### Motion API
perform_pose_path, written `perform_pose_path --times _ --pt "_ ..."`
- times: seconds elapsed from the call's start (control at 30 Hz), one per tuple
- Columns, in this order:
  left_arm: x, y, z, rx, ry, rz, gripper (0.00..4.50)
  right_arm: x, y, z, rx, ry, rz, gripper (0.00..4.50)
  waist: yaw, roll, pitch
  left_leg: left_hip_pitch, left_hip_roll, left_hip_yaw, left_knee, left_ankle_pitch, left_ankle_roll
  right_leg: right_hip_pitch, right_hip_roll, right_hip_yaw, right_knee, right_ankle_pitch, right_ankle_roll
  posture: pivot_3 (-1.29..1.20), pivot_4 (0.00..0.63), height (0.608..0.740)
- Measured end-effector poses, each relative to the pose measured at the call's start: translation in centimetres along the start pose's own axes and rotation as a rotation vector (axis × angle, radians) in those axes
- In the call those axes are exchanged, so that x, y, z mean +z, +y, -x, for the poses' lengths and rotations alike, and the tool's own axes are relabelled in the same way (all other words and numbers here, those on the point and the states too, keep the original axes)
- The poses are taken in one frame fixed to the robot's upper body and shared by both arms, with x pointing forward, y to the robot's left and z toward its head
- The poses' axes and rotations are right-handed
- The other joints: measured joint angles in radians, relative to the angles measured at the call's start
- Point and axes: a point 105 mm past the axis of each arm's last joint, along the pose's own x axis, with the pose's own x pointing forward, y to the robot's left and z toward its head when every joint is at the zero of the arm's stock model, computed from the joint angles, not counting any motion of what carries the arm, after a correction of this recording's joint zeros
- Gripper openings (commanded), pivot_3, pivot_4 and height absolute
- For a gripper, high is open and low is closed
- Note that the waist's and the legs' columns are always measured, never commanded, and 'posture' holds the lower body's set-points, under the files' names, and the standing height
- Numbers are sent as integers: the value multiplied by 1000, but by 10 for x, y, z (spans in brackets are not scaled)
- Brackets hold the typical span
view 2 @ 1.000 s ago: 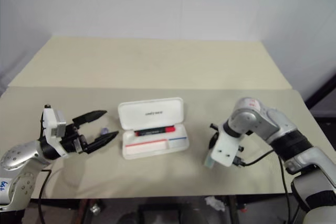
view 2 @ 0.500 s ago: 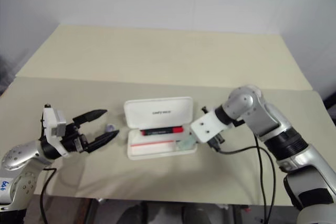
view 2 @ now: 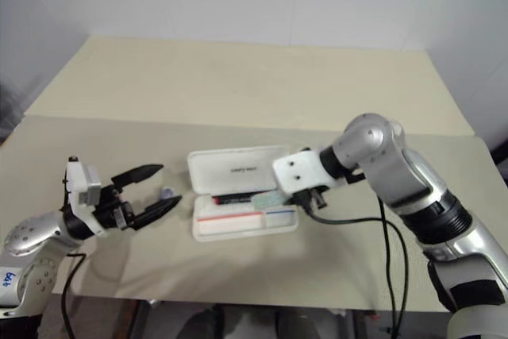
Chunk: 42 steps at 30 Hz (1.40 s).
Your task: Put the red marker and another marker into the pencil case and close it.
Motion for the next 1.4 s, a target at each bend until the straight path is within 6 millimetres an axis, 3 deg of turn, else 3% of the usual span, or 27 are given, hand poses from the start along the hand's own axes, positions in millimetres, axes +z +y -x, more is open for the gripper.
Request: perform_pose_path --times 0.27,0.6,0.87,1.4 --pt "-2 1 -3 -11 -1 9 4500 24 2 -9 51 104 -130 1090 1 0 0 0 0 -2 0 0 0 0 -1 -2 0 0 0 0 150 740" --pt "-4 0 -1 -29 4 17 4500 41 12 -26 202 177 -112 1090 -2 0 0 -1 -1 -3 0 0 0 -1 -1 -4 0 0 -1 0 150 740" --pt "-4 1 -1 -26 6 17 4500 54 10 -34 248 160 -151 1090 -4 0 0 -2 0 -5 0 0 0 -1 -2 -7 0 0 -1 0 150 740" --pt "-8 -4 5 -29 30 25 4500 59 3 -71 172 204 -166 1090 -4 1 0 -8 -2 -9 1 1 -2 -7 -6 -19 3 0 -1 0 150 740"
